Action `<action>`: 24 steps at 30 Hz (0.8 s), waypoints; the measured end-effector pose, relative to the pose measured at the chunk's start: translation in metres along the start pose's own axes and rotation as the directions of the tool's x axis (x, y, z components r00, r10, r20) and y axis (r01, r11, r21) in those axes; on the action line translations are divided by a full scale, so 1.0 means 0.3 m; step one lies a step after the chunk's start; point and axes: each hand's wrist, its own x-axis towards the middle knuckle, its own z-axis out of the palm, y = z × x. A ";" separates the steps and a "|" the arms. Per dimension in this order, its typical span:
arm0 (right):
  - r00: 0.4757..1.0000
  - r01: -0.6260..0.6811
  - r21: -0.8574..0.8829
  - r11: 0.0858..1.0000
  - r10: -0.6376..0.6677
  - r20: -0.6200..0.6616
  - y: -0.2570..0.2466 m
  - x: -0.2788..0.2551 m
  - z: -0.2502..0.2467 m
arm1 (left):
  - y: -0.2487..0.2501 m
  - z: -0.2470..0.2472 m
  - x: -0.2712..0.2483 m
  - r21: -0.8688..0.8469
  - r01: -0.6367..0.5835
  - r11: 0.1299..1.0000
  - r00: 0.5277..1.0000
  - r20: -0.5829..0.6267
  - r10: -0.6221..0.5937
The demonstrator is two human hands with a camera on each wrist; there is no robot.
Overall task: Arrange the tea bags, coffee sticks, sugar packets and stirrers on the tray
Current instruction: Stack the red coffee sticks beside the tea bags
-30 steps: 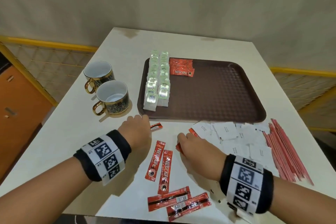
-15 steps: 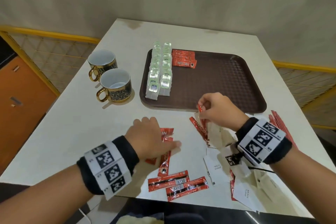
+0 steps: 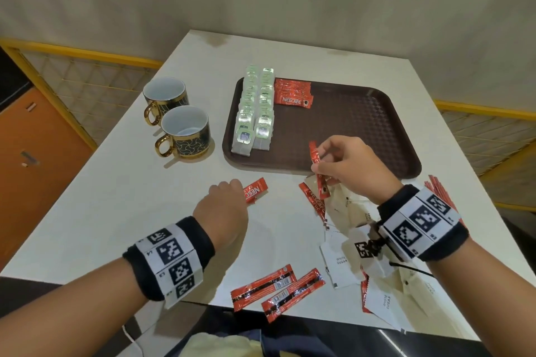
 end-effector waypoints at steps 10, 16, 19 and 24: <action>0.982 0.093 0.447 0.889 -0.157 0.108 -0.178 -0.104 0.040 | 0.078 -0.235 -0.040 -0.993 -0.077 0.086 0.934 -0.042 0.354; 0.986 0.093 0.511 0.855 -0.151 0.073 -0.196 -0.087 0.037 | 0.093 -0.254 -0.059 -0.929 -0.317 0.191 0.886 -0.219 0.408; 0.988 0.074 0.528 0.846 -0.134 0.076 -0.171 -0.102 0.004 | 0.037 -0.235 -0.044 -0.931 -0.284 0.228 0.892 -0.169 0.419; 0.868 0.383 -0.141 0.913 -0.304 0.393 -0.069 -0.225 0.052 | -0.098 -0.230 -0.006 -0.916 -0.227 0.332 0.958 -0.148 0.246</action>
